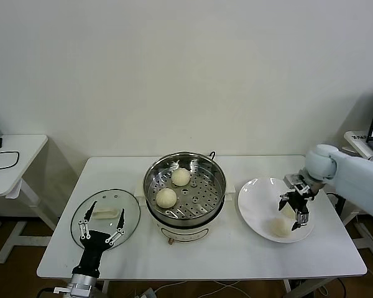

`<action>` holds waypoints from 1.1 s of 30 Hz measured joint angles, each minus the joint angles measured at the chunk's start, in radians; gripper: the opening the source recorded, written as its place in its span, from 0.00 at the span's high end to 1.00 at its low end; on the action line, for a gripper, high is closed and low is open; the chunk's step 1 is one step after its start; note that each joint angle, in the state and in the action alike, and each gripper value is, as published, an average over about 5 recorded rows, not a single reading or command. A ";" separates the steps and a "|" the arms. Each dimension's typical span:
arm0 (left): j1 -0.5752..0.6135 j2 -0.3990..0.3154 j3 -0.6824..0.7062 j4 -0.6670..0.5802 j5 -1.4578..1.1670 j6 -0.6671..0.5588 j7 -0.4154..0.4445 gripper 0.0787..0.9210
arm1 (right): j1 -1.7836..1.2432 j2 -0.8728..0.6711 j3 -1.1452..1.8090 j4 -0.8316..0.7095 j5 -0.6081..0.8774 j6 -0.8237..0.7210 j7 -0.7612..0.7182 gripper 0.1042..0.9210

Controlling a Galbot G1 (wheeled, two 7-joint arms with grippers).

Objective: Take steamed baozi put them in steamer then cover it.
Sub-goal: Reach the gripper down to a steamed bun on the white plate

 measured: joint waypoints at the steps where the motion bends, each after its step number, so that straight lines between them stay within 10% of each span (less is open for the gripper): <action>1: 0.000 0.000 0.000 0.001 0.000 0.000 0.000 0.12 | -0.009 0.002 0.005 -0.004 -0.004 0.000 0.004 0.12; 33: -0.005 0.001 0.006 0.002 -0.002 0.004 -0.001 0.12 | 0.094 0.034 -0.007 0.045 -0.008 0.055 0.022 0.34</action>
